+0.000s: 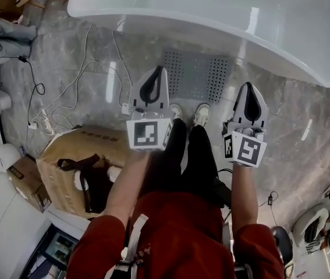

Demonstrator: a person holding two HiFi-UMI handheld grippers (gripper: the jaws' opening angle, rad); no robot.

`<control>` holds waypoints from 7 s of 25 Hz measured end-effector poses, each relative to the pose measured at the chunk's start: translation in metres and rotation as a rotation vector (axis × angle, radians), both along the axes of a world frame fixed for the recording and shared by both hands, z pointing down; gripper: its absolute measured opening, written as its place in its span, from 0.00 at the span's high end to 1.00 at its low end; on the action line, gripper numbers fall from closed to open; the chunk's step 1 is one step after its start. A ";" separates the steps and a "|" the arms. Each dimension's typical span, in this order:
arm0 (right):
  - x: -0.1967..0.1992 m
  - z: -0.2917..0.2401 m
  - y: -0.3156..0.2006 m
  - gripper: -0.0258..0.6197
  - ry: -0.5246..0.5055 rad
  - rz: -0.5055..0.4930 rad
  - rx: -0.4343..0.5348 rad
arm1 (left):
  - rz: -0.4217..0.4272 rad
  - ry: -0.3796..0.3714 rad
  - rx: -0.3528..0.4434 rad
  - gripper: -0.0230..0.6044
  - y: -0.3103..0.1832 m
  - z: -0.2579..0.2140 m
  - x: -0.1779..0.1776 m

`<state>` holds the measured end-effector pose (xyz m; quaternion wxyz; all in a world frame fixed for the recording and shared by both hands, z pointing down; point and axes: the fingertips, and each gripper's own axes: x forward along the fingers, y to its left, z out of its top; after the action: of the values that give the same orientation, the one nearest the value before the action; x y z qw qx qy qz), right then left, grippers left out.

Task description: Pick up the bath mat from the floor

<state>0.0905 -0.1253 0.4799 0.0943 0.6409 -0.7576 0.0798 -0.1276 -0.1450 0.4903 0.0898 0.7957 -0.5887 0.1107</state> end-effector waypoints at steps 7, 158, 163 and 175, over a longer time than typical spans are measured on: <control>0.002 0.106 0.005 0.94 0.010 -0.040 -0.116 | -0.009 -0.002 -0.103 0.94 0.010 0.096 0.006; 0.045 0.560 0.093 0.84 0.000 0.092 -0.955 | -0.065 -0.018 -1.113 0.76 0.117 0.565 -0.009; 0.048 0.507 0.093 0.84 -0.011 0.093 -0.927 | -0.072 -0.008 -1.096 0.77 0.116 0.510 -0.004; 0.056 0.336 0.102 0.84 -0.008 0.061 -0.836 | -0.036 -0.019 -1.010 0.78 0.115 0.344 0.007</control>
<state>0.1467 -0.0237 0.8163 0.3410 0.5691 -0.6411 0.3858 -0.1209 -0.0297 0.8339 0.4600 0.6417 -0.4759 0.3875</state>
